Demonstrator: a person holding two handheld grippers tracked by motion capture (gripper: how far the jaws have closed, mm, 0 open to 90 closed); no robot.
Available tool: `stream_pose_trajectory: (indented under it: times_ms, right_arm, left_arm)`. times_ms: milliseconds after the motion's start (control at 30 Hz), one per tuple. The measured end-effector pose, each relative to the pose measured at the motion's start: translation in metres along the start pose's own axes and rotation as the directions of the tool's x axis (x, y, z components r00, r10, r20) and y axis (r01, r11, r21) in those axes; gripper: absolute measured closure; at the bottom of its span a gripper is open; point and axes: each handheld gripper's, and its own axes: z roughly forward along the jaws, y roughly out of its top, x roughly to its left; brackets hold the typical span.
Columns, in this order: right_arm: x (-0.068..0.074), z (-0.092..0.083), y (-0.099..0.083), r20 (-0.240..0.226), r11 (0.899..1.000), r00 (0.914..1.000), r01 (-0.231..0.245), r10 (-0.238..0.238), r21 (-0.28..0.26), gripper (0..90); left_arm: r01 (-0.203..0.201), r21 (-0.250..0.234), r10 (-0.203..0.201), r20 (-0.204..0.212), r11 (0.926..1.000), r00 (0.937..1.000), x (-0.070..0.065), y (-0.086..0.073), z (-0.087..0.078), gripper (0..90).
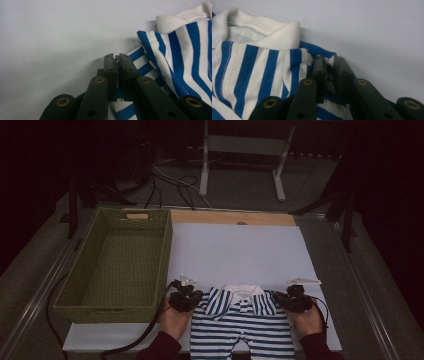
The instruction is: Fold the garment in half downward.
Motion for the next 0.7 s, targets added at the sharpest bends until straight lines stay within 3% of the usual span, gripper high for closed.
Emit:
stream_pose_trajectory:
  times_ms: [367, 467, 700]
  right_arm:
    - [0.001, -0.0001, -0.0008, 0.001, 1.0, 1.0, 0.008, -0.008, -0.004, 83.6]
    - [0.0013, -0.0001, -0.001, 0.002, 1.0, 1.0, 0.009, -0.009, -0.005, 83.8]
    - [0.0024, -0.0002, -0.0008, 0.011, 1.0, 0.9999, 0.011, -0.011, -0.007, 85.0]
  left_arm:
    - [0.009, -0.011, -0.009, 0.003, 0.9999, 1.0, 0.0002, -0.0016, 0.0002, 85.8]
    - [0.005, -0.018, -0.006, -0.017, 0.9998, 0.9998, -0.0026, -0.0022, 0.0006, 84.9]
    - [0.026, -0.033, -0.026, -0.001, 0.9991, 0.9997, -0.0002, -0.004, 0.0004, 86.8]
